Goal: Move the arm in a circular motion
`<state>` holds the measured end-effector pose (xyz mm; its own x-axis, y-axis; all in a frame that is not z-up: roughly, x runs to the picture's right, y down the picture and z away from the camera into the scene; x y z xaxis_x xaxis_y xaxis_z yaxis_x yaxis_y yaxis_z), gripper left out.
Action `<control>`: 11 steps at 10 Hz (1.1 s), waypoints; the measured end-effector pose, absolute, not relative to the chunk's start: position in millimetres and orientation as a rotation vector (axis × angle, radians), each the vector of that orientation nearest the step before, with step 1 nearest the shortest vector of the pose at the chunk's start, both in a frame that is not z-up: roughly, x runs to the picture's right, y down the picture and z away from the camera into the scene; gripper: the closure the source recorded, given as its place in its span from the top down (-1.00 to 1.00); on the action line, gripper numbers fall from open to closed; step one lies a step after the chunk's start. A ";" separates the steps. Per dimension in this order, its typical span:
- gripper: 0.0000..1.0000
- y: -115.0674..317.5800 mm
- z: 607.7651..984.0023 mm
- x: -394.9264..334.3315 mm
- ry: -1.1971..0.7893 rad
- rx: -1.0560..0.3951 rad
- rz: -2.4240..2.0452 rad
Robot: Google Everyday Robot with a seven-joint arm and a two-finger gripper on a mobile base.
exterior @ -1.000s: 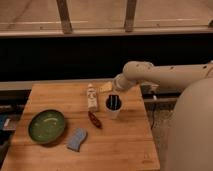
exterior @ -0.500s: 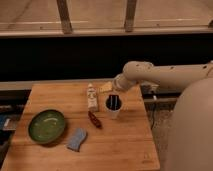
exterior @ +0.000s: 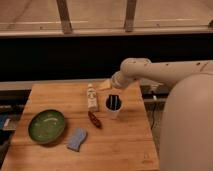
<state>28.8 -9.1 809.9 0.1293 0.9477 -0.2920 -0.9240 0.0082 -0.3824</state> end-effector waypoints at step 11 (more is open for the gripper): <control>0.58 -74.9 844.2 -162.0 -0.074 -0.682 1.030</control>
<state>-162.0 -74.9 844.2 0.5317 0.8085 -0.2523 -0.7643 0.3297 -0.5542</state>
